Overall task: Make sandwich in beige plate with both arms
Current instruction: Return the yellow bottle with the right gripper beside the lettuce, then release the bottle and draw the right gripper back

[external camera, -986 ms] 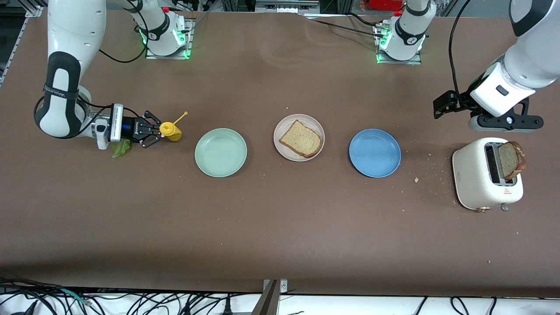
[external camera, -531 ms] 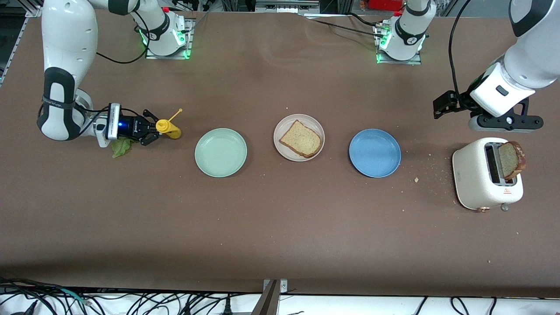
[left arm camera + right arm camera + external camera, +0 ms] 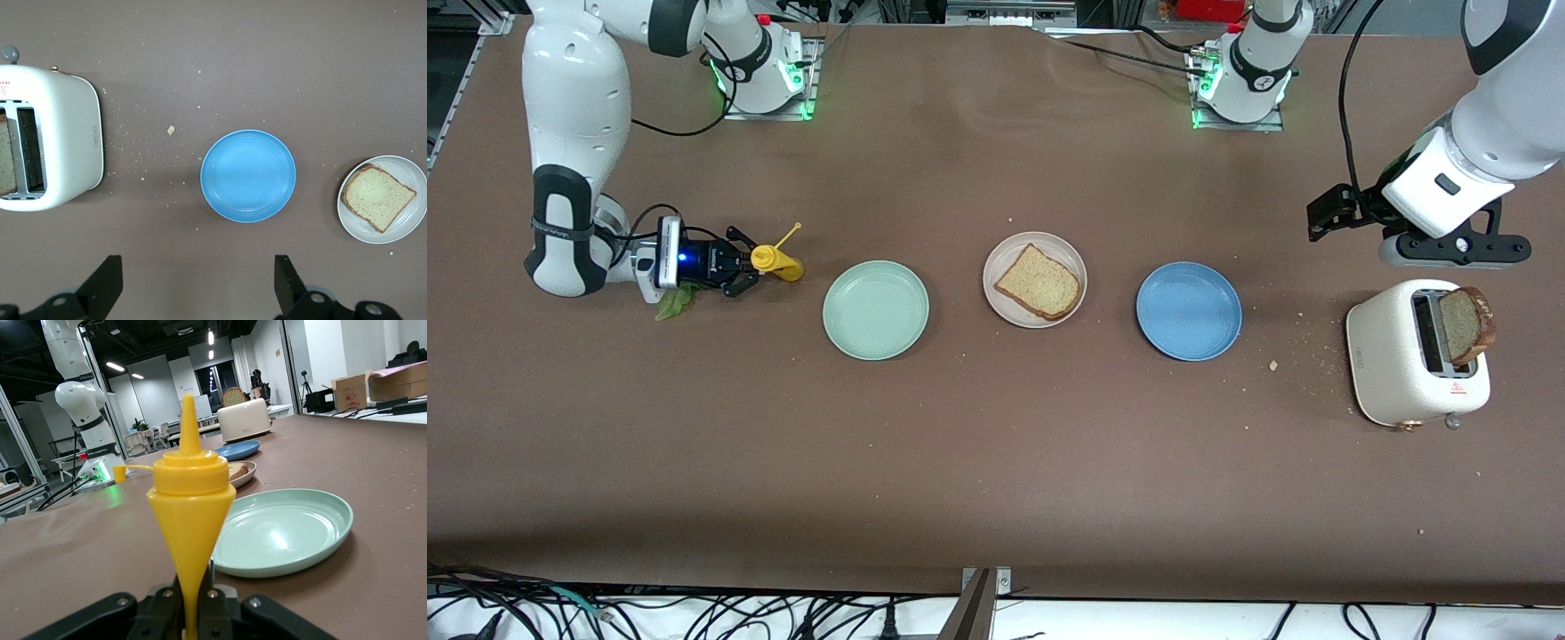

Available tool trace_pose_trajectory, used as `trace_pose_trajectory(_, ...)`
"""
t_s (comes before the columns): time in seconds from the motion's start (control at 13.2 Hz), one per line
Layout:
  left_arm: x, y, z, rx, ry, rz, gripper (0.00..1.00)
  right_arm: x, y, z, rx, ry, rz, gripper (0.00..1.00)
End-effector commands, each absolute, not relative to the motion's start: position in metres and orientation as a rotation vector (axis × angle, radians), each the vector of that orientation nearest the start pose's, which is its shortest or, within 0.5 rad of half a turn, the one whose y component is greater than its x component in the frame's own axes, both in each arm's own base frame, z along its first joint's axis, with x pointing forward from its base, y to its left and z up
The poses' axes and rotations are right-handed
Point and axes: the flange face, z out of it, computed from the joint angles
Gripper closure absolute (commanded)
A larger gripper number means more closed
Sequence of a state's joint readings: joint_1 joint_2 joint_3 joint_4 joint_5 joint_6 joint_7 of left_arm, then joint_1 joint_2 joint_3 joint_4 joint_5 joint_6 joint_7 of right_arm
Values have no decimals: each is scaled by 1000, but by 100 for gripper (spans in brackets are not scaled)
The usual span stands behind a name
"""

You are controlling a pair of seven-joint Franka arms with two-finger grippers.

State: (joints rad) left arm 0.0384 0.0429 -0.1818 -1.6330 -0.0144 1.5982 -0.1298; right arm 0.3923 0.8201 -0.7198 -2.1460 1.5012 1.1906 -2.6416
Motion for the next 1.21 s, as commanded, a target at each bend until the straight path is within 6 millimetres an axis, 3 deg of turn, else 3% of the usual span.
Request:
trace_pose_trajectory(0.0,561,-84,579,-3143,19,124,0,473,-47,107,-1390,-1132,-965,74)
trace_pose_trajectory(0.15,561,-85,579,-3143,24,124,0,473,-48,107,-1393,-1131,-965,61)
trace_pose_trajectory(0.23,561,-86,579,-3142,36,123,0,473,-48,107,-1395,-1125,-958,41)
trace_pose_trajectory(0.46,561,-87,580,-3142,46,121,0,472,-51,108,-1413,-1098,-926,9)
trace_pose_trajectory(0.61,561,-88,580,-3142,43,119,0,468,-63,108,-1435,-1069,-903,2)
trace_pose_trajectory(0.76,560,-91,577,-3140,43,131,0,468,-85,117,-1483,-1059,-822,2)
trace_pose_trajectory(0.99,560,-92,579,-3139,58,123,0,502,-132,166,-1558,-1160,-685,2)
trace_pose_trajectory(1.14,560,-93,579,-3139,55,125,0,528,-148,207,-1566,-1175,-618,2)
